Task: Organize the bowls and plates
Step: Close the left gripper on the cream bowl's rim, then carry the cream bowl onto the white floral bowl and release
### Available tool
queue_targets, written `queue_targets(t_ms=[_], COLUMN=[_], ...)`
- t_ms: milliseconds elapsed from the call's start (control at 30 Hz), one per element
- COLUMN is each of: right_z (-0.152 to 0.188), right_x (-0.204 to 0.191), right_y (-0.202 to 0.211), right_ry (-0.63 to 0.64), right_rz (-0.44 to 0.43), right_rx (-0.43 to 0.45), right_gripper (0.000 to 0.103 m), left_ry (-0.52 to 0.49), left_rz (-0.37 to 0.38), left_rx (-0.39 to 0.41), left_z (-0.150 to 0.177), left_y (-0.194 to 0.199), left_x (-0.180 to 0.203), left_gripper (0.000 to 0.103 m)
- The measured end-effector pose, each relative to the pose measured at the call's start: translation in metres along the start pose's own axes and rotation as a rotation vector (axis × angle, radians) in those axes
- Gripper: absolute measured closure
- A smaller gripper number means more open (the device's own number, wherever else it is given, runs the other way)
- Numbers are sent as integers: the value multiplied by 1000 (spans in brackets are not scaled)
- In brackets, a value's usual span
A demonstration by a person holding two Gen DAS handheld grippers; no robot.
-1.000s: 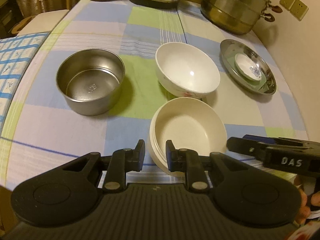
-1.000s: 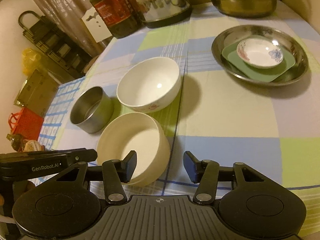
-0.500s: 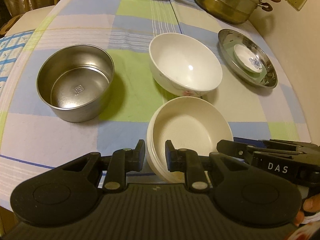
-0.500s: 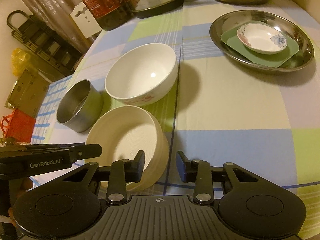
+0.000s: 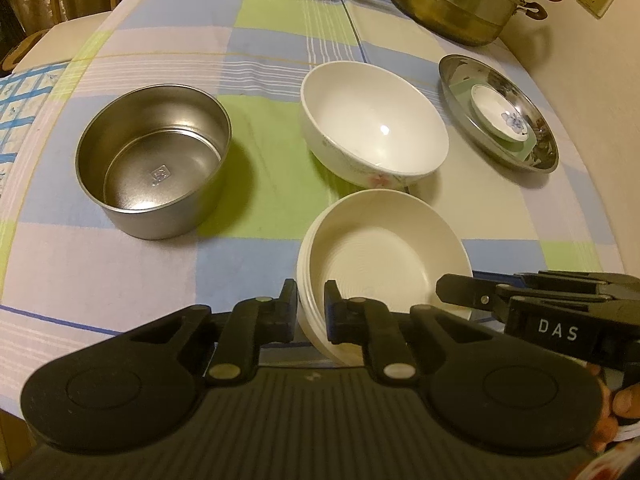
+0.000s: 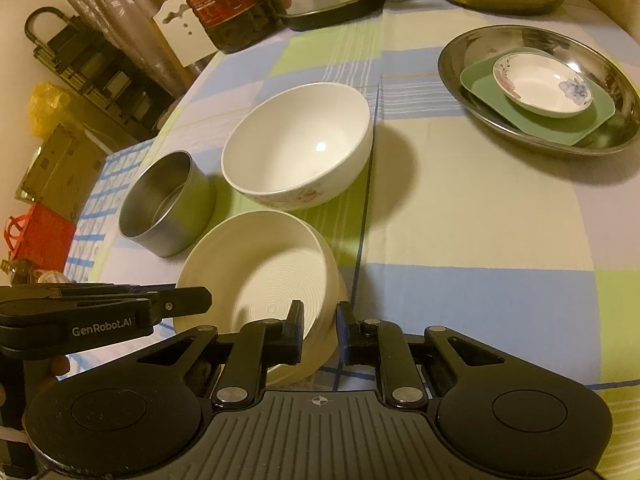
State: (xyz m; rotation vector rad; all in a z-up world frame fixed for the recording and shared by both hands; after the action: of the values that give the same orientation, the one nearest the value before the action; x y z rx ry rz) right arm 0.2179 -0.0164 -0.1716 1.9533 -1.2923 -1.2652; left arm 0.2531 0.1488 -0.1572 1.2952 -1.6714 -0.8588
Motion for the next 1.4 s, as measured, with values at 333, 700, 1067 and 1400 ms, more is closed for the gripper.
queue_targets(t_ms=[333,700,1067,1400], right_z=[-1,-9,-30,-65], right_x=[-8,-18,-17,-12], right_y=[14,41,52,54], right_ry=[21,23,8,-10], right_rz=[-35,-66,-73,-70], right_rx=[-8,24,61,110], right_gripper=[86,86,86,86], left_ry=[16,2,-7,-19], left_rz=[-2,-3,0,4], left_rx=[22,87,140,201], left_z=[7,-3,-28,-70], left_y=[22,56,62,58], left_x=[-1,6,14,20], left_gripper=[92,92,92,92])
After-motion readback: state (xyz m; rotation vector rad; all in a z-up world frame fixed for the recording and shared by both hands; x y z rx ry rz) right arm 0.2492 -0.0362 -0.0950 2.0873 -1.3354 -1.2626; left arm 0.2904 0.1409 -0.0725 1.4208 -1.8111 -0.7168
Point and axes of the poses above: each gripper's, at about its wrist camera, not at the fingertips, and y roughly against the way its jaws point, x to its right, z to its underside, the point moved 5 cm from there along -y, roughly the way its jaws point, and after that the axes turned 1 degree about y, right-handed, at the moved point
